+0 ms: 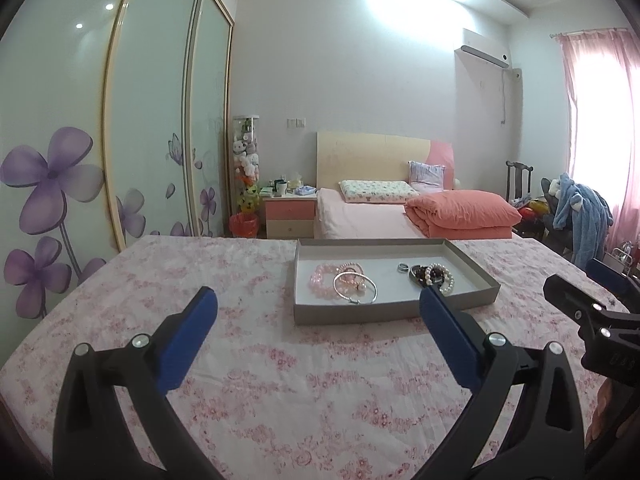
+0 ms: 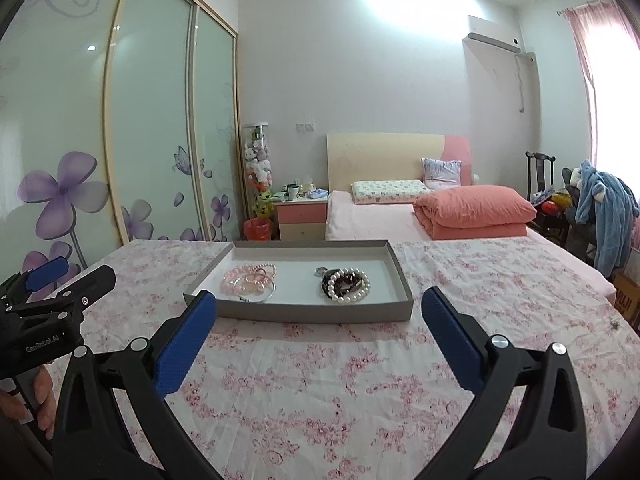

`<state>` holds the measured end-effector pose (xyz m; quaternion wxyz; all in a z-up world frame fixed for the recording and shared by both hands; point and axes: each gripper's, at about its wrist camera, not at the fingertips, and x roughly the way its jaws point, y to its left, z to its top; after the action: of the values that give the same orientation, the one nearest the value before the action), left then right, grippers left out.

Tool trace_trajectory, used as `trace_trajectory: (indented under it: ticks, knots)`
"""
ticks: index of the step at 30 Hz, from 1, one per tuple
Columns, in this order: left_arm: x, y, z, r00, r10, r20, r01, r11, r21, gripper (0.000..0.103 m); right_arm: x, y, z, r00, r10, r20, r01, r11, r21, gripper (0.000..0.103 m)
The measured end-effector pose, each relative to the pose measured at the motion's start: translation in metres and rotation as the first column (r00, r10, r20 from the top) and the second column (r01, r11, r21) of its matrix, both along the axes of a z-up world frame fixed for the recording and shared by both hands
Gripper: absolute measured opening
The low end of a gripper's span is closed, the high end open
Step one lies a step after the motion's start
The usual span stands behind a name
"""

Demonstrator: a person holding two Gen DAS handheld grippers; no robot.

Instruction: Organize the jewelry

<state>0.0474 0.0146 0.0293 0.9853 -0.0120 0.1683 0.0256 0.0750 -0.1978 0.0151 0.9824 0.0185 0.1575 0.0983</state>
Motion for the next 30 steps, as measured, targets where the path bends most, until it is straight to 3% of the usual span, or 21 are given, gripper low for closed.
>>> trace_trajectory:
  ticks: [30]
  knots:
    - [0.003, 0.0, -0.013, 0.999, 0.001, -0.035, -0.001, 1.0, -0.004, 0.099, 0.001, -0.001, -0.009, 0.999, -0.006, -0.033, 0.007, 1.0, 0.015, 0.101]
